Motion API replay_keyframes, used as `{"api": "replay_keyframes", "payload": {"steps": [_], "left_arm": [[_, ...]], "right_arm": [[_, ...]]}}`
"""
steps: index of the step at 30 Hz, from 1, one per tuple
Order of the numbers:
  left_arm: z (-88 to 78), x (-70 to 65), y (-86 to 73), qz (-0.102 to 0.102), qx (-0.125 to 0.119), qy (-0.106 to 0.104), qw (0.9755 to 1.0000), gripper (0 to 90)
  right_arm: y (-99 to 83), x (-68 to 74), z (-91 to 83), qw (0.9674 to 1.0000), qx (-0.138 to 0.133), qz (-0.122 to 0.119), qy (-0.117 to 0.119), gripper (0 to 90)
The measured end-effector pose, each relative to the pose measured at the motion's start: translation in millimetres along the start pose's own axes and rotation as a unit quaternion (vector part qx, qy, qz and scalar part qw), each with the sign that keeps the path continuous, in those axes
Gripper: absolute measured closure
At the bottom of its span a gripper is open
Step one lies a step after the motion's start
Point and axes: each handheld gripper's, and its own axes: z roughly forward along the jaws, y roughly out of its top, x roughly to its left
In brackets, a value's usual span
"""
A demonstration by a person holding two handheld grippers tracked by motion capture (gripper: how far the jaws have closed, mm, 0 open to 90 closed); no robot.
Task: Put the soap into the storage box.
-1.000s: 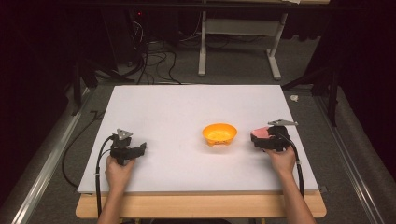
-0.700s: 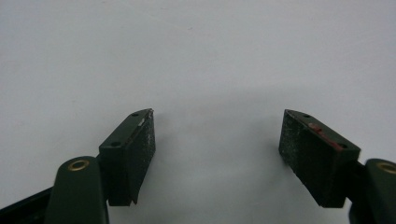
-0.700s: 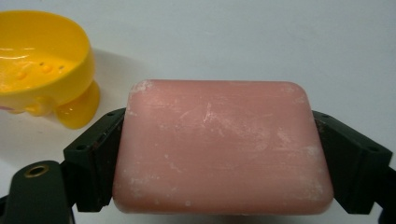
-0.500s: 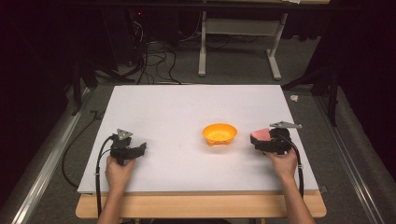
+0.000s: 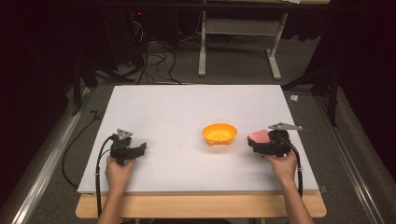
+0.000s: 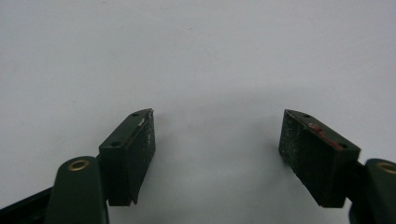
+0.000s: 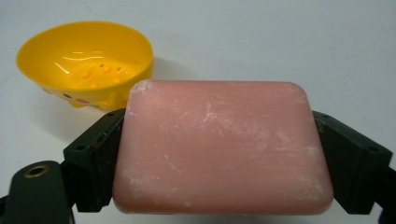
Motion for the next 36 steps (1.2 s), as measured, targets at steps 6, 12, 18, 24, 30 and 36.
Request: {"api": "replay_keyframes", "payload": {"steps": [6,12,18,24,30,36], "left_arm": [[0.0,0.0,0.0,0.000,0.000,0.000,1.0000,27.4],[0.1,0.0,-0.1,0.000,-0.001,0.000,1.0000,27.4],[0.0,0.0,0.0,0.000,0.000,0.000,1.0000,27.4],[0.0,0.0,0.0,0.000,0.000,0.000,1.0000,27.4],[-0.1,-0.1,0.0,0.000,0.000,0.001,1.0000,27.4],[-0.1,-0.1,0.0,0.000,0.000,0.001,1.0000,27.4]], "right_arm": [[3.4,7.2,-2.9,0.9999,-0.003,-0.006,0.008,13.7],[7.6,14.1,-4.2,0.9998,-0.004,-0.012,0.018,13.8],[12.1,21.6,-3.8,0.9995,-0.004,-0.021,0.024,13.8],[16.8,27.7,-3.1,0.9991,-0.004,-0.027,0.033,13.8],[23.0,34.2,-2.2,0.9987,-0.004,-0.030,0.042,13.8],[26.9,38.5,0.7,0.9982,-0.002,-0.031,0.050,13.8]]}}
